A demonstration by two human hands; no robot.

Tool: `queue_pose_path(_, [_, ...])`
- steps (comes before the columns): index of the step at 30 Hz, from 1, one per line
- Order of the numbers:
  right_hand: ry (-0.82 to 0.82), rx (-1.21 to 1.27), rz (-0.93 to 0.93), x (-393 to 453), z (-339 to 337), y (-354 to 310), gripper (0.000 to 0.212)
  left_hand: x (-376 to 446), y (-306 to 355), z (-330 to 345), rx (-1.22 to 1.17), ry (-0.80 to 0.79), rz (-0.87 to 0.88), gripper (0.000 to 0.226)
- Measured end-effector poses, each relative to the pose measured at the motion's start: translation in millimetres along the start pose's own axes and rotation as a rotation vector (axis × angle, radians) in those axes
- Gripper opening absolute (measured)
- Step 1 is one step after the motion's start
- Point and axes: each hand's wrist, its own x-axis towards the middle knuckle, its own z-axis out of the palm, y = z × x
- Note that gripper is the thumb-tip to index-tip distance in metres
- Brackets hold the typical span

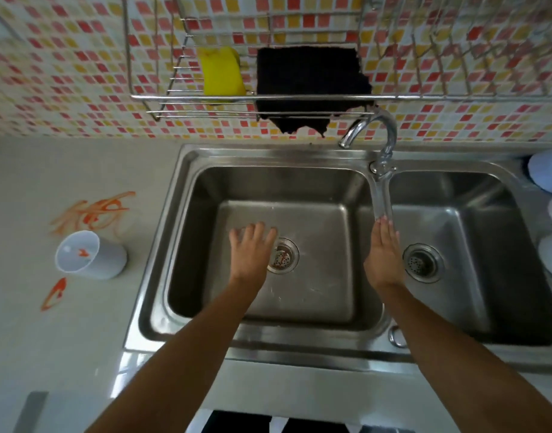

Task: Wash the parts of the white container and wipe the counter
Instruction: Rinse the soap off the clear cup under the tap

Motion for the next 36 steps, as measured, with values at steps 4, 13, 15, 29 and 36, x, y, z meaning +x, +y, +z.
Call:
queue_pose_path(4, [-0.063, -0.003, 0.033, -4.9, -3.4, -1.7, 0.070, -26.7, -28.6, -6.0, -0.329, 0.077, -0.184, 0.070])
queue_pose_path(13, [-0.094, 0.576, -0.242, -53.5, 9.7, -200.4, 0.070, -109.7, -130.6, -23.4, -0.974, 0.352, -0.530, 0.076])
queue_pose_path(15, [-0.086, 0.669, -0.274, -52.3, 5.9, -250.3, 0.070, -129.5, -153.3, -30.1, -1.014, 0.409, -0.586, 0.074])
queue_pose_path(29, [-0.291, 0.845, -0.379, -52.3, -0.7, -459.7, 0.095, -177.2, -391.2, -5.6, -0.978, 0.628, -0.920, 0.081])
queue_pose_path(36, [-0.329, 0.959, -0.315, -64.0, 3.9, -489.6, 0.101, -154.6, -420.2, 20.2, -0.980, 0.484, -0.722, 0.079])
